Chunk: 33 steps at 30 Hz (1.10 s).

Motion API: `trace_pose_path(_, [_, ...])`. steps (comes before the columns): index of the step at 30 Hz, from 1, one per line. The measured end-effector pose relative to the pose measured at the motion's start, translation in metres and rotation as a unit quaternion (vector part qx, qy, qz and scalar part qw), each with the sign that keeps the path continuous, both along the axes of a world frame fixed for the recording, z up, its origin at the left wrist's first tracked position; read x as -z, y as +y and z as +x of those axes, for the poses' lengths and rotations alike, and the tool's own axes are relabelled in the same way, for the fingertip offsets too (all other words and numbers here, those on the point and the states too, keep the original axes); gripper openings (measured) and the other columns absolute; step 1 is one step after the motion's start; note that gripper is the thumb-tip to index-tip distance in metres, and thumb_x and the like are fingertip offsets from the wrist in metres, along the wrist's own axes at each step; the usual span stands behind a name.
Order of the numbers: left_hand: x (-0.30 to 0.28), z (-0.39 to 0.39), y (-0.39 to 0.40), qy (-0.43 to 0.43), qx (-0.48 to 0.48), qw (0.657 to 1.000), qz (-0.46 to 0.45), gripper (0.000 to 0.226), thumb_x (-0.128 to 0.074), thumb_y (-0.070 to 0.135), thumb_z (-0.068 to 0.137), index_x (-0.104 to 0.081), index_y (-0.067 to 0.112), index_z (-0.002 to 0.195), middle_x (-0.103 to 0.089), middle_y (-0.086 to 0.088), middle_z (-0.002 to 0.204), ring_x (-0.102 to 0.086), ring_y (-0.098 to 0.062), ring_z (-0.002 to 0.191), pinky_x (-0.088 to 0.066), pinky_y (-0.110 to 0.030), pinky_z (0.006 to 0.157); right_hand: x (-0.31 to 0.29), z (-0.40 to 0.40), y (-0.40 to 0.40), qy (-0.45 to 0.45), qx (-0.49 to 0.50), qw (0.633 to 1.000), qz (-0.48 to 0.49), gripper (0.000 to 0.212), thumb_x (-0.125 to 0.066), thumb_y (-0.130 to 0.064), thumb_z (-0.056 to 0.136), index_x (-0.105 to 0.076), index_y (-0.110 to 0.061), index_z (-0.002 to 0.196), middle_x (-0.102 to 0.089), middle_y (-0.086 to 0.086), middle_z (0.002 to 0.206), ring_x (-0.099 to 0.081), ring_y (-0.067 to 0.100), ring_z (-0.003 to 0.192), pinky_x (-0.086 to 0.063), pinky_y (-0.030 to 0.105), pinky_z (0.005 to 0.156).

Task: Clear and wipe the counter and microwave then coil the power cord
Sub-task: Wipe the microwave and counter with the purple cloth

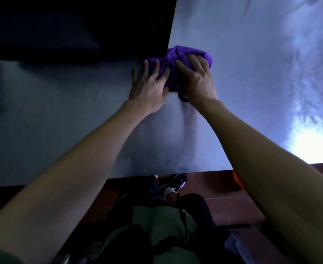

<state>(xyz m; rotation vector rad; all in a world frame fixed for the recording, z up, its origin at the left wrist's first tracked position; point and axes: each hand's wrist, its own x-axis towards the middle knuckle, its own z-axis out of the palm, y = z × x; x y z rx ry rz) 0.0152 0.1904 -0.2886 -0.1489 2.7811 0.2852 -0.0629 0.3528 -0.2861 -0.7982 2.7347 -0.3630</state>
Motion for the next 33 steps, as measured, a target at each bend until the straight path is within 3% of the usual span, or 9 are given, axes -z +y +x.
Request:
trace_pose_path(7, [-0.015, 0.026, 0.03, -0.025, 0.014, 0.999, -0.023, 0.057, -0.04, 0.041, 0.1, -0.031, 0.02, 0.152, -0.022, -0.019, 0.161, -0.016, -0.045, 0.148, -0.015, -0.059, 0.118, -0.004, 0.039, 0.029, -0.018, -0.003, 1.0, 0.01, 0.059, -0.063, -0.026, 0.093, -0.044, -0.027, 0.149, -0.032, 0.015, 0.158, -0.023, 0.036, 0.147, -0.027, 0.049, 0.119])
trace_pose_path(13, [-0.023, 0.094, 0.093, -0.044, 0.008, 0.998, -0.033, 0.055, -0.047, 0.041, 0.099, -0.039, 0.021, 0.149, -0.031, -0.018, 0.158, -0.023, -0.043, 0.146, -0.023, -0.052, 0.116, -0.009, 0.106, 0.094, -0.028, -0.023, 0.999, -0.01, 0.051, -0.056, -0.021, 0.097, -0.048, -0.023, 0.147, -0.036, 0.017, 0.156, -0.027, 0.039, 0.145, -0.029, 0.053, 0.116])
trace_pose_path(18, [-0.028, 0.15, 0.162, -0.059, 0.043, 0.993, -0.098, 0.051, -0.045, 0.037, 0.1, -0.04, 0.019, 0.148, -0.04, -0.019, 0.152, -0.037, -0.043, 0.136, -0.029, -0.044, 0.112, -0.012, 0.16, 0.162, -0.033, -0.051, 0.998, 0.018, 0.059, -0.062, -0.023, 0.092, -0.045, -0.028, 0.148, -0.036, 0.011, 0.156, -0.028, 0.036, 0.144, -0.033, 0.049, 0.114])
trace_pose_path(22, [-0.031, 0.172, 0.208, -0.01, 0.06, 0.993, -0.1, 0.037, -0.046, 0.028, 0.097, -0.056, 0.02, 0.132, -0.057, -0.011, 0.135, -0.054, -0.035, 0.118, -0.037, -0.039, 0.1, -0.018, 0.185, 0.208, -0.025, -0.065, 0.996, 0.058, 0.056, -0.059, -0.022, 0.093, -0.044, -0.029, 0.146, -0.038, 0.008, 0.153, -0.034, 0.035, 0.137, -0.041, 0.048, 0.105])
trace_pose_path(28, [-0.027, 0.181, 0.257, 0.118, 0.032, 0.992, 0.013, 0.019, -0.072, 0.014, 0.077, -0.077, 0.016, 0.096, -0.074, -0.004, 0.088, -0.069, -0.029, 0.081, -0.046, -0.039, 0.079, -0.026, 0.187, 0.26, -0.013, -0.068, 0.995, 0.066, 0.053, -0.056, -0.011, 0.092, -0.047, -0.024, 0.142, -0.049, 0.006, 0.143, -0.044, 0.037, 0.123, -0.047, 0.046, 0.094])
trace_pose_path(33, [-0.024, 0.168, 0.286, 0.17, 0.013, 0.982, 0.077, 0.022, -0.076, 0.008, 0.07, -0.078, 0.017, 0.089, -0.076, -0.001, 0.081, -0.068, -0.027, 0.073, -0.048, -0.035, 0.079, -0.031, 0.181, 0.298, -0.025, -0.039, 0.999, 0.02, 0.048, -0.053, -0.01, 0.088, -0.056, -0.023, 0.134, -0.058, 0.001, 0.129, -0.047, 0.035, 0.111, -0.051, 0.042, 0.08])
